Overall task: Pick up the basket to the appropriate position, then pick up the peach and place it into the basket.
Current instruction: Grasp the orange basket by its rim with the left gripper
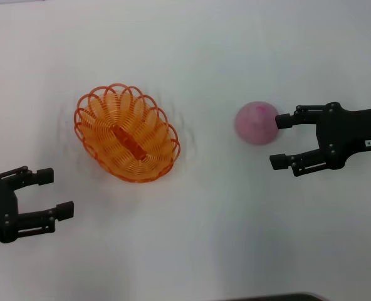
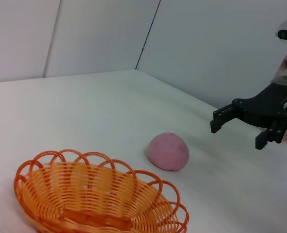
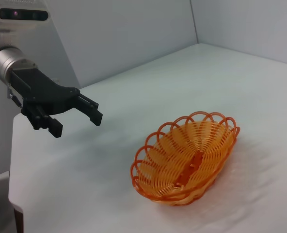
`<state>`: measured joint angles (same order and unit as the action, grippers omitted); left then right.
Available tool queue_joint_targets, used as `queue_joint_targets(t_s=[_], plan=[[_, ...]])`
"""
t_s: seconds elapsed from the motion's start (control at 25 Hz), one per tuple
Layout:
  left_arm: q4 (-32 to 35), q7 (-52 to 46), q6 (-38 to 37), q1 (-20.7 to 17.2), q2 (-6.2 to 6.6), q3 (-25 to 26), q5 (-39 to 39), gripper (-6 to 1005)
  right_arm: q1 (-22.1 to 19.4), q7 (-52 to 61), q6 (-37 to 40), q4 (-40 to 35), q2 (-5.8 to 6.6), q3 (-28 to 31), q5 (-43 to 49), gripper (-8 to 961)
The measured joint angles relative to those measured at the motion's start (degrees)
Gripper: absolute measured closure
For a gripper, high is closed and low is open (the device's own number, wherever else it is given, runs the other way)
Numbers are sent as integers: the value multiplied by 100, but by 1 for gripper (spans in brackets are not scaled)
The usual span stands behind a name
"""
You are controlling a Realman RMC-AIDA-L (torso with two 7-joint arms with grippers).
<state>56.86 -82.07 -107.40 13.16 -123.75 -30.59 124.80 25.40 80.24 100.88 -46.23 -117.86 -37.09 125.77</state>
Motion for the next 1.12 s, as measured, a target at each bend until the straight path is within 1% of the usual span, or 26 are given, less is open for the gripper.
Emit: queue_joint_targets(t_s=[1.12], plan=[[18,-10,-6,42,17,-9,-1,145,-17,0,-61,0,-9,0,0,6]])
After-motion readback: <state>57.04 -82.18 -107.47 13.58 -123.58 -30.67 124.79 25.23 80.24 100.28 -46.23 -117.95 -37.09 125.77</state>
